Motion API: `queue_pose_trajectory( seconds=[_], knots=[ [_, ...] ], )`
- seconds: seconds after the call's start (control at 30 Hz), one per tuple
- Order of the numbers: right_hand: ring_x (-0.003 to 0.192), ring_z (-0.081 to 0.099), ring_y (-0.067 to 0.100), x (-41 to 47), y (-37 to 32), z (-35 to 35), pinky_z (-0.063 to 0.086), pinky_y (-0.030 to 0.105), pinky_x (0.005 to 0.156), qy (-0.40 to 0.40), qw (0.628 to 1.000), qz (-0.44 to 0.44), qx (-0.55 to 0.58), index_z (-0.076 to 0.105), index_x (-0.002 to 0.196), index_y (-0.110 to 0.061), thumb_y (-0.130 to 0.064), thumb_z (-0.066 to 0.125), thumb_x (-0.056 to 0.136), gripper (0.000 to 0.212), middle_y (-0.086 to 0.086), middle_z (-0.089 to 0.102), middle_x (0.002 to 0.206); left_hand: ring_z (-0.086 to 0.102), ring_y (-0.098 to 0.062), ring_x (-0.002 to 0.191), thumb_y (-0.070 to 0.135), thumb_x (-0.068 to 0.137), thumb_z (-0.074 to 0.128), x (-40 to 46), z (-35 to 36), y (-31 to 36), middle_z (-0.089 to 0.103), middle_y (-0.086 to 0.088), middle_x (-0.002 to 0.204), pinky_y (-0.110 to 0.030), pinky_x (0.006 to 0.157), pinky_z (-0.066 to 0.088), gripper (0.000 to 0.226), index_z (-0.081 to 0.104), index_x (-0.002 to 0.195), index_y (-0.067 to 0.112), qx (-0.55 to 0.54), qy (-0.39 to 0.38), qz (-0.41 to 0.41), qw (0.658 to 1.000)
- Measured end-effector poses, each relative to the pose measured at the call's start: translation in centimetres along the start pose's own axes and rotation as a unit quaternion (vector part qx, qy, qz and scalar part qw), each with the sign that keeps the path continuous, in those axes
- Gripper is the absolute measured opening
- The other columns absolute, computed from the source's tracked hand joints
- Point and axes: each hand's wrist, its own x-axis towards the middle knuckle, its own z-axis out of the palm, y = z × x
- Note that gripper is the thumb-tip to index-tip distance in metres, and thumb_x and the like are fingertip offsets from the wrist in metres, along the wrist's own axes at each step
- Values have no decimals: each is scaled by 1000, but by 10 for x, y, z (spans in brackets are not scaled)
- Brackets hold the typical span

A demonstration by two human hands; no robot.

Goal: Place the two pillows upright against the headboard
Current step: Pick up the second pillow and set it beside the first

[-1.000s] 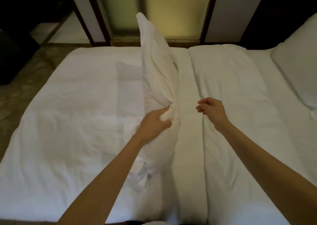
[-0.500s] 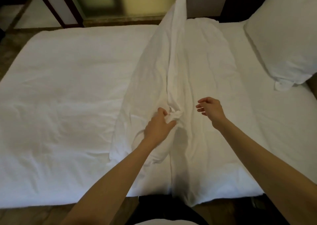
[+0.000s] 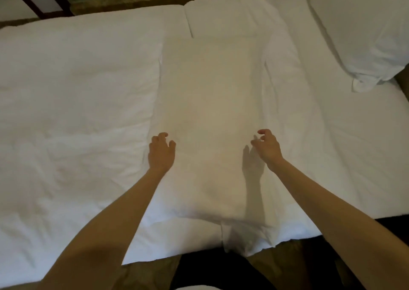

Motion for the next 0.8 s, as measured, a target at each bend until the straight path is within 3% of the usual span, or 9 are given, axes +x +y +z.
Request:
queue_pose_trajectory(
  seconds=[0.07,0.17,0.33,0.5,0.63,0.73,0.8],
  knots=[
    [124,41,36,14,-3,14,42,50,98,29,999,9,-35,38,136,-16,-25,59,88,53,16,39,136,39,-40,127,26,96,45,29,-1,-11,39,-21,138,-51,101,37,44,41,136,10,21,-4,-35,999],
    [121,39,38,33,-9,35,40,54,96,91,993,22,-69,30,136,-17,-39,58,85,62,14,38,134,33,-39,133,35,97,42,70,2,-26,32,-19,146,-53,104,32,52,32,143,14,30,-22,-84,996],
    [132,33,40,77,-9,47,28,58,108,64,995,69,-19,14,147,-21,-63,51,82,85,14,31,147,31,-40,135,49,95,38,121,11,-42,29,-20,150,-55,109,28,65,23,148,14,-25,-53,-135,989],
    [134,34,38,99,-8,57,28,56,110,68,995,74,8,18,147,-17,-67,47,82,87,14,34,149,43,-36,129,58,92,38,146,18,-48,39,-16,146,-48,108,35,75,21,147,9,-213,-101,-186,954],
    [129,44,33,104,-12,52,36,49,108,59,995,61,58,30,143,-8,-65,53,80,88,13,45,143,45,-32,128,67,86,40,147,16,-46,43,-12,146,-47,109,35,82,31,145,12,-280,-120,-190,933],
    [125,48,32,100,-19,45,40,43,104,54,995,56,69,37,137,-4,-65,58,78,87,13,48,139,38,-28,136,72,81,40,140,8,-32,34,-6,153,-45,113,28,87,25,149,21,-297,-131,-168,931],
    [119,50,30,97,-26,41,42,36,92,55,995,47,69,37,135,-4,-60,60,79,83,12,49,137,37,-28,136,77,74,46,134,2,-22,32,-3,154,-47,113,28,96,22,150,23,-313,-143,-175,922]
  ],
)
